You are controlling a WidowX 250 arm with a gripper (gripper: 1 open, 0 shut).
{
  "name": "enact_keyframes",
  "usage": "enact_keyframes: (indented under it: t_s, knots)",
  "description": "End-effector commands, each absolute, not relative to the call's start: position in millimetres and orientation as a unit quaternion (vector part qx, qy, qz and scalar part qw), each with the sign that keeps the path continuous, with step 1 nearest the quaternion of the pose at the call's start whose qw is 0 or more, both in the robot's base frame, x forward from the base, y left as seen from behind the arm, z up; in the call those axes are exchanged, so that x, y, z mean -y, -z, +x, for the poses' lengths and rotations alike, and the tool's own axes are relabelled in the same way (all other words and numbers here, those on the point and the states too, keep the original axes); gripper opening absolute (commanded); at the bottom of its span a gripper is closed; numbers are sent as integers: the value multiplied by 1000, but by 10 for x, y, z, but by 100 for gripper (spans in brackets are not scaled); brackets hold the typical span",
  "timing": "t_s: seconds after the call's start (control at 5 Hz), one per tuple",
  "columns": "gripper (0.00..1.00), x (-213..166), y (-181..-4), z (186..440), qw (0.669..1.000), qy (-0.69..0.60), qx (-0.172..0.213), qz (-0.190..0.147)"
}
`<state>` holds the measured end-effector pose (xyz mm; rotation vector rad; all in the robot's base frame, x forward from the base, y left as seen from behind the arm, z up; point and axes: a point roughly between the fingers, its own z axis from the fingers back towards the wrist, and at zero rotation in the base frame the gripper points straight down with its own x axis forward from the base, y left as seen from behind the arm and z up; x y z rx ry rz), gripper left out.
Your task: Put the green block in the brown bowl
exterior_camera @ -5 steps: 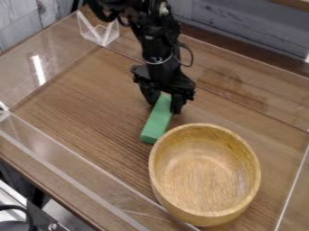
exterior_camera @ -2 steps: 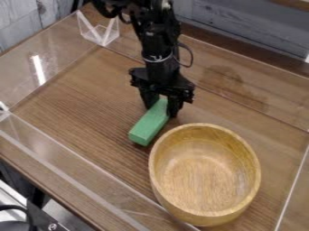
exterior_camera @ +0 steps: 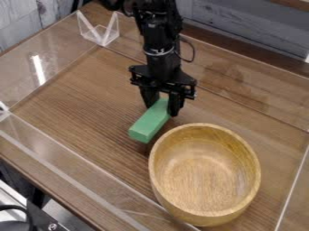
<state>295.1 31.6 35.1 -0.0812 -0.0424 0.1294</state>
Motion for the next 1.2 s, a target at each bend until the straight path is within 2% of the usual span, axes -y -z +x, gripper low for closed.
enact_keyframes:
  t_s: [0.0, 0.4, 1.0]
  knots:
    - [0, -302, -621, 3074, 996, -61, 55, -42]
    - [0, -285, -749, 3070, 996, -60, 48, -52]
    - [0, -285, -835, 3076, 995, -54, 50, -65]
